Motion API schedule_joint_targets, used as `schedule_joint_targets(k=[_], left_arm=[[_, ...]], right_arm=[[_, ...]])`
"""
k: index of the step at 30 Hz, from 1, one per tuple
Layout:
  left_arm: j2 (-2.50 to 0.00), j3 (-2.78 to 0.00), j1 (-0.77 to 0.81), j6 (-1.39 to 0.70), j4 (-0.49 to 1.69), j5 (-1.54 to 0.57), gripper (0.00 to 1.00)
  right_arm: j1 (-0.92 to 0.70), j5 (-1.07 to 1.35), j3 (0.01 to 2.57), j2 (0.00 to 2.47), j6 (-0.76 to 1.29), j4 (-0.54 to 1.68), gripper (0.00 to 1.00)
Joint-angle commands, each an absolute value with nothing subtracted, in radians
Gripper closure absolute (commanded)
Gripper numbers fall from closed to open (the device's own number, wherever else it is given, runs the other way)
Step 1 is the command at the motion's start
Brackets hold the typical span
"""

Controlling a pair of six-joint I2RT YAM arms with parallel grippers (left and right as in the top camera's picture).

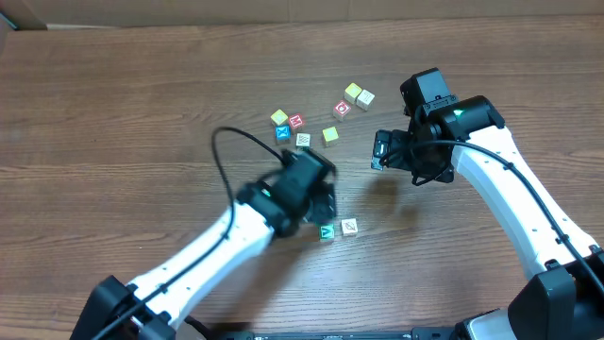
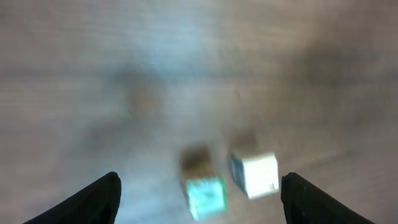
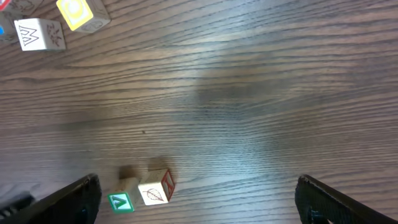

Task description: Flip 3 blocks

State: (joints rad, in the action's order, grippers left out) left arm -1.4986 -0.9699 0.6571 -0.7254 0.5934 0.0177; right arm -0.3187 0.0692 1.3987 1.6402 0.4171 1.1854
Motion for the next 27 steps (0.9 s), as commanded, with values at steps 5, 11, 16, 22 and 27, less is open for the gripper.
schedule_joint_targets(k=[5, 11, 16, 22, 27], left_arm=[[-1.620, -1.109, 0.382, -0.472, 0.615, -0.099, 0.30], [-1.802, -1.378, 0.332, -0.361, 0.768, -0.100, 0.26], [-1.969, -1.572, 0.332, -0.363, 0.878, -0.098, 0.27], [-2.136, -1.702, 0.342, -0.362, 0.962, -0.125, 0.34], [-2.188, -1.727, 0.368, -0.312, 0.957, -0.123, 0.36]], right_arm=[[-0.320, 0.081, 1.395, 1.614, 0.391, 1.177, 0.00], [-0.320, 0.081, 1.395, 1.614, 0.392, 1.161, 0.00], [-0.320, 0.081, 1.395, 1.614, 0.392, 1.158, 0.00], [-0.320, 0.081, 1.395, 1.614, 0.387, 1.158, 0.00], [-0.320, 0.081, 1.395, 1.614, 0.388, 1.157, 0.00]])
